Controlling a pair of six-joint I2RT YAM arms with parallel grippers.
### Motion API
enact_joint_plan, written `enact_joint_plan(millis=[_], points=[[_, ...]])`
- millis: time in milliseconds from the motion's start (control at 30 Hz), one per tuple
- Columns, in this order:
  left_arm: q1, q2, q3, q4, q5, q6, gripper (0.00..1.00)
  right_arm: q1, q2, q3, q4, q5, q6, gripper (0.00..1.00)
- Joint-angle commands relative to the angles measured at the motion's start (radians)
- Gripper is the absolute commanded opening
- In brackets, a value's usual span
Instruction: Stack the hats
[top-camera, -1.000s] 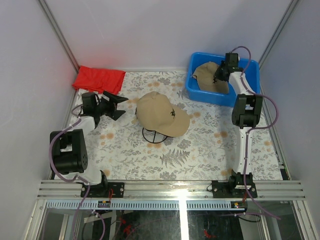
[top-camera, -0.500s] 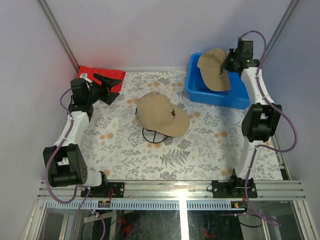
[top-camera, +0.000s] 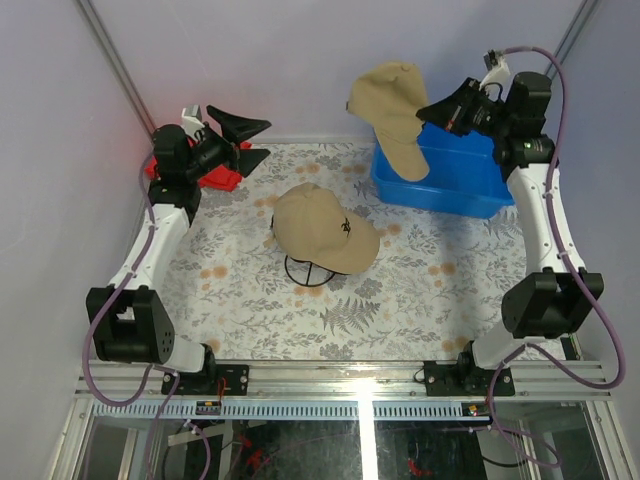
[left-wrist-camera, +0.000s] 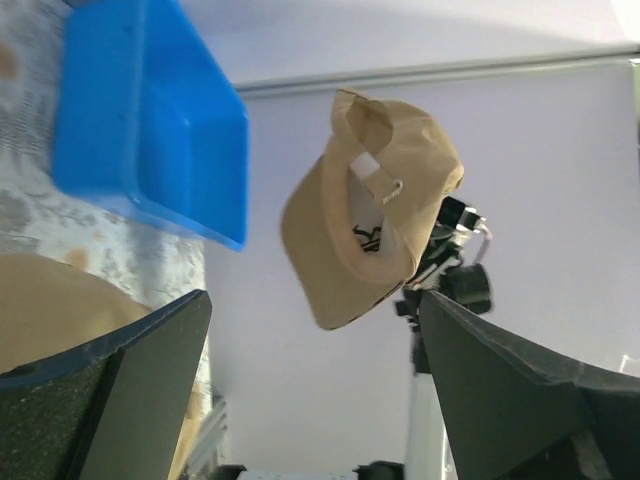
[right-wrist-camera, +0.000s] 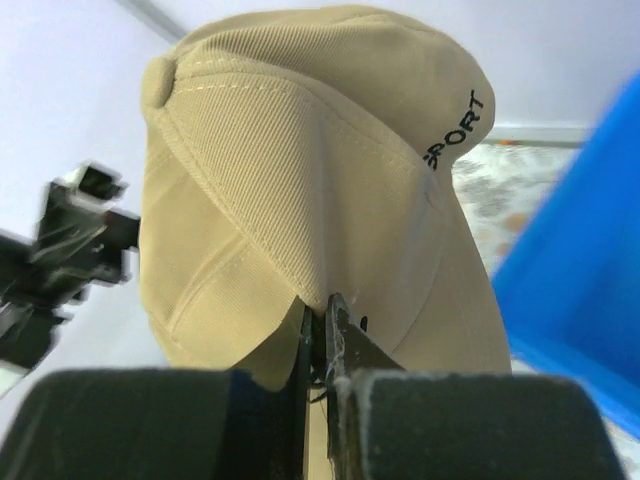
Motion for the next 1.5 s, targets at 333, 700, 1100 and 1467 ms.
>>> enact_joint_plan(millis=[333,700,1100,1467], points=[[-0.132,0.033,0.250,0.157,0.113,-0.283,0.93,0.057,-0.218,-0.210,0.148,-0.385,0.114,0.00],[-0.237,0.133,0.510,-0.119,0.177,-0.072,0.95,0.172,-0.151,-0.008,-0.360,-0.202,-0.304,0.00],[-0.270,0.143,0.559,-0.444,0.159,0.348,0.95,0.174,-0.124,0.016,-0.330,-0.242,-0.205,0.00],[-0.363,0.226,0.637,-0.573,0.119,0.506,0.95,0.177,-0.097,0.059,-0.324,-0.276,-0.132,0.00]])
